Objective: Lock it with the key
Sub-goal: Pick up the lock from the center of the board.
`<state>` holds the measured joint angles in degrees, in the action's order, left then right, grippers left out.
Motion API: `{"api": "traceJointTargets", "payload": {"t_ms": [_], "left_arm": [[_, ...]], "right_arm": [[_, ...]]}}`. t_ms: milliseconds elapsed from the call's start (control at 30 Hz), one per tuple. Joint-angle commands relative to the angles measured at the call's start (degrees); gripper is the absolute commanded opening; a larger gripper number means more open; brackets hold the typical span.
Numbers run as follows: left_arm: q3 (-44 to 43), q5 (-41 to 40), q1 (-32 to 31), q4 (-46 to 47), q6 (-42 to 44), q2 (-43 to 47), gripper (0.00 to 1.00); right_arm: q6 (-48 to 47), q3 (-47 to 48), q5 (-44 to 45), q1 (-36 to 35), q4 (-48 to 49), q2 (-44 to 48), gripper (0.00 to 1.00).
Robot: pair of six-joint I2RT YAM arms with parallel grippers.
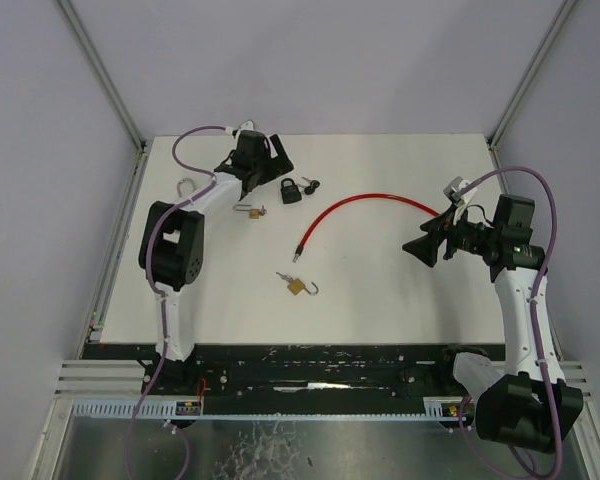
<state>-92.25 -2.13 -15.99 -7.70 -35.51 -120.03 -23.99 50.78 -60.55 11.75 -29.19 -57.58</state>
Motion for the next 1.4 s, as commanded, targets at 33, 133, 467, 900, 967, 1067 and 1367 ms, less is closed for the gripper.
{"api": "traceJointTargets", "payload": {"t_ms": [33,133,467,900,967,1067,1367], "left_arm": [[6.08,1.01,0.71,12.74,2.63,7.01,1.00],[11.06,2.34,1.40,18.69,1.38,10.34,1.00],[34.01,26.42,12.42,66.34,-32.53,8.13,1.00],[20.20,-4.54,-6.67,29.03,23.21,18.65,1.00],[21.00,-1.76,-8.19,32.05,26.36,18.37,1.00],[18.81,7.77,-8.10,29.98,27.91,16.67,1.00],[6.15,10.20,-13.35,11.28,41.69,9.40,0.94]], "right_arm": [[-0.22,0.02,-1.14,0.29,1.50,0.80,0.84],[-0.27,0.02,-1.15,0.27,1.42,0.72,0.84],[-0.36,0.02,-1.14,0.27,1.43,0.84,0.84],[-0.51,0.06,-1.03,0.23,1.26,0.87,0.85],[-0.61,0.14,-1.00,0.27,1.24,0.96,0.85],[-0.71,0.10,-0.88,0.29,1.20,0.99,0.85],[-0.97,0.11,-0.70,0.31,1.09,1.14,0.85]]}}
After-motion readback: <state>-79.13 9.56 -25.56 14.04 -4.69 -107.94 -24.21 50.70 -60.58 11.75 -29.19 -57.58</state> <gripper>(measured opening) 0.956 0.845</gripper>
